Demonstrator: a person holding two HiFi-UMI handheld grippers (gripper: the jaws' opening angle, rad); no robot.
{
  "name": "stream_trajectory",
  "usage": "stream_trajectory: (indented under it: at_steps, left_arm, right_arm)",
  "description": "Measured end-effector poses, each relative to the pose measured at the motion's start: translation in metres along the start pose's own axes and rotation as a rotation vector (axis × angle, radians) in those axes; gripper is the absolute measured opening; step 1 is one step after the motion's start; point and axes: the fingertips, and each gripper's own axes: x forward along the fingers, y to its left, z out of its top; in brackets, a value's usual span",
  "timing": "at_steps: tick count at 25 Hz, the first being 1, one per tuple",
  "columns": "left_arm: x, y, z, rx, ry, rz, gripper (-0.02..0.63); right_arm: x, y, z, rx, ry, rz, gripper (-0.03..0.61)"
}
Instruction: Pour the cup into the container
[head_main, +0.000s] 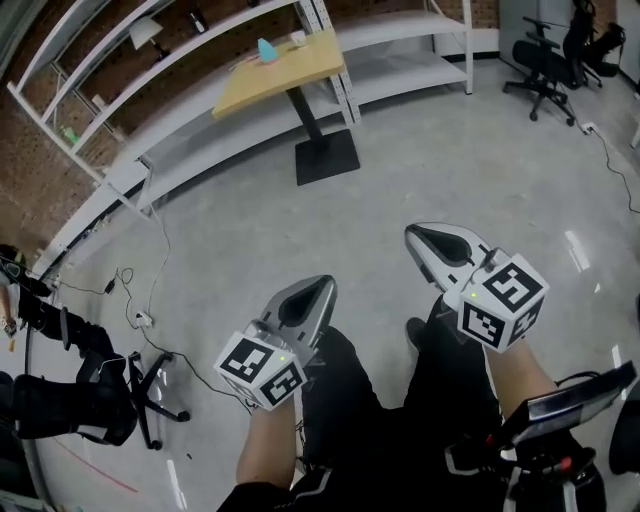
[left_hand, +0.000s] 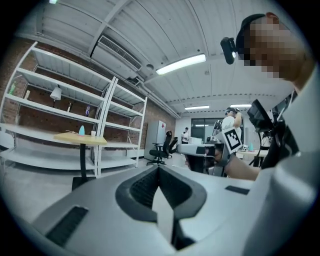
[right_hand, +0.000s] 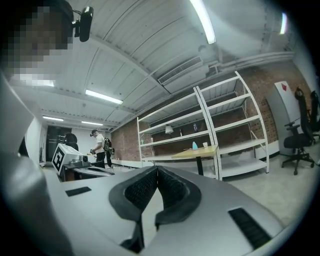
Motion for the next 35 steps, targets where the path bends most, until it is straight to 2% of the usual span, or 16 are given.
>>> stream_trajectory:
  at_steps: [5,12,17,27,35]
  left_arm:
    - [0.045,0.072,0.022,-0.017,-0.049,0.029,-0.002]
    - [0.11,0.18,0.05,-0.027,-0.07,0.06,-0.002]
    - [0.155,0.258,0.082,-0.005,-0.099,0.082,-0.002]
    - [0.27,0.415,0.124,0.039,-0.074,0.097,-0.002]
    - [0.344,0.553,0.159,0.053,-0.105,0.113,-0.002]
  right_arm:
    - [0.065,-0.045,0.016,-0.036,-0.001,0.026,0.002]
    - [0.172,-0.12,0.039,-0.045,0.019,0.015,0.002]
    - [0.249,-0.167,0.057,-0.071,0.023,0.028,0.002]
    - [0.416,-0.29,0.087,-0.034,-0.029,0.028,0.002]
    - [0.559,-0.372,0.113,-0.067,-0.045,0.02,0.003]
